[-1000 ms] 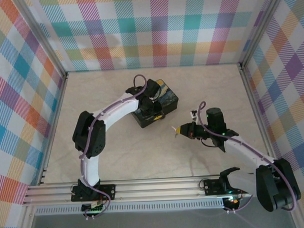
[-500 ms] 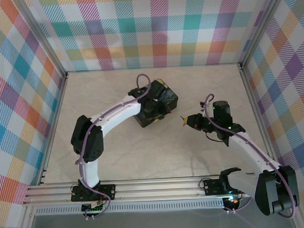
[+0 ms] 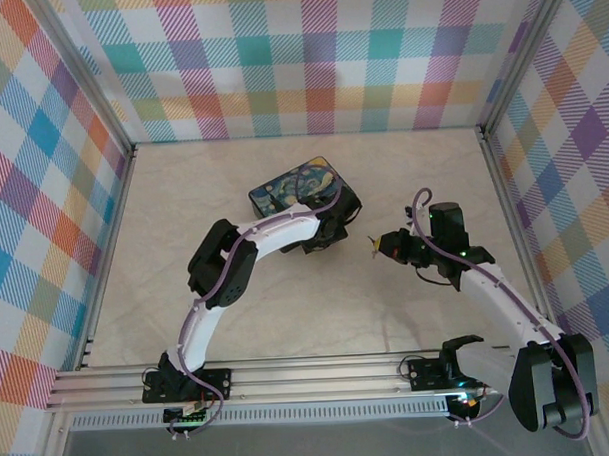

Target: Unlock a padlock with a key

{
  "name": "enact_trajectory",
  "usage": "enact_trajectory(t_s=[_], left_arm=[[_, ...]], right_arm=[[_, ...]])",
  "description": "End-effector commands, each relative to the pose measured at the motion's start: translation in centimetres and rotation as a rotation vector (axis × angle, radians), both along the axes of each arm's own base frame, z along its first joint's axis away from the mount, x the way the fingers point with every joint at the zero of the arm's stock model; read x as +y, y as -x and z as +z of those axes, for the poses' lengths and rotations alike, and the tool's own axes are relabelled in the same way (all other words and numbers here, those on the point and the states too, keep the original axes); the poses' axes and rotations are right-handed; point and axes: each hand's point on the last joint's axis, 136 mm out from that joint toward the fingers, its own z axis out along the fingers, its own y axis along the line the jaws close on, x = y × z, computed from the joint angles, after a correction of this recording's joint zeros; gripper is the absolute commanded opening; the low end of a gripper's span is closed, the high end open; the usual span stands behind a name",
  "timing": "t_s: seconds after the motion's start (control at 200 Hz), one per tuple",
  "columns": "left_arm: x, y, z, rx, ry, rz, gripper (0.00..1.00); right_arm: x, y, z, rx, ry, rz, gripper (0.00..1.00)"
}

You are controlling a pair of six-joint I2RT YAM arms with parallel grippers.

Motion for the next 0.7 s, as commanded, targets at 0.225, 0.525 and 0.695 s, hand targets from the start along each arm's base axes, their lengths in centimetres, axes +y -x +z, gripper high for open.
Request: enact_trajectory(t_s=[0.225, 0.525, 0.695], left_arm=[[0.5, -3.2, 0.9, -0.137, -0.099, 0.087, 0.58], [1.7, -3.4, -0.6, -0.143, -0.177, 0.122, 0.46], [1.8, -3.5, -1.0, -0.148, -0.195, 0.115, 0.35]], right_arm=[[0.9, -0.7, 0.8, -0.01, -0.033, 0.062, 0.02], [1.4, -0.9, 0.8, -0.009, -0.047, 0.096, 0.02], [1.5, -0.9, 0.8, -0.009, -0.048, 0.106, 0.02]])
